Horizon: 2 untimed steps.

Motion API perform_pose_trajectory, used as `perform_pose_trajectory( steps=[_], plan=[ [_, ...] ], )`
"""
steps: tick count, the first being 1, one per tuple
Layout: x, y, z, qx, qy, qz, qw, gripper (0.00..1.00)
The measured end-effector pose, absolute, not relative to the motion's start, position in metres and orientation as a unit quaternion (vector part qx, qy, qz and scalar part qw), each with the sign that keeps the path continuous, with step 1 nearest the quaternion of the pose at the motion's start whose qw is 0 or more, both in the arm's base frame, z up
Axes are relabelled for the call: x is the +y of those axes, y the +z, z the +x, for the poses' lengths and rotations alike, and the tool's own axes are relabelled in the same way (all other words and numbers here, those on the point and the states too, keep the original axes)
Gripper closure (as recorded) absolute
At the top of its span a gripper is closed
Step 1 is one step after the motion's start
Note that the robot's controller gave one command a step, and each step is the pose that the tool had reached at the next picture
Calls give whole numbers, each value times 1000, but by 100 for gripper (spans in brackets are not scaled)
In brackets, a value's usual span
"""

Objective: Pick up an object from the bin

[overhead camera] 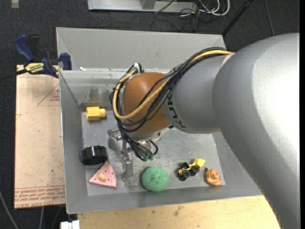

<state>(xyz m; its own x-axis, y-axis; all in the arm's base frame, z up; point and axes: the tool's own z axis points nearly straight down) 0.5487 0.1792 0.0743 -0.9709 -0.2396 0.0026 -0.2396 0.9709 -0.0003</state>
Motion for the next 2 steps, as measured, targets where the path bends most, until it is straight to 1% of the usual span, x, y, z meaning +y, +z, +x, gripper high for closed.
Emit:
perform_pose_trajectory(
  steps=[1, 2],
  plan=[
    [202, 72, 551, -995, -1, 99, 1, 0],
    [217, 73, 527, -991, 0, 134, -2, 0]
  ],
)
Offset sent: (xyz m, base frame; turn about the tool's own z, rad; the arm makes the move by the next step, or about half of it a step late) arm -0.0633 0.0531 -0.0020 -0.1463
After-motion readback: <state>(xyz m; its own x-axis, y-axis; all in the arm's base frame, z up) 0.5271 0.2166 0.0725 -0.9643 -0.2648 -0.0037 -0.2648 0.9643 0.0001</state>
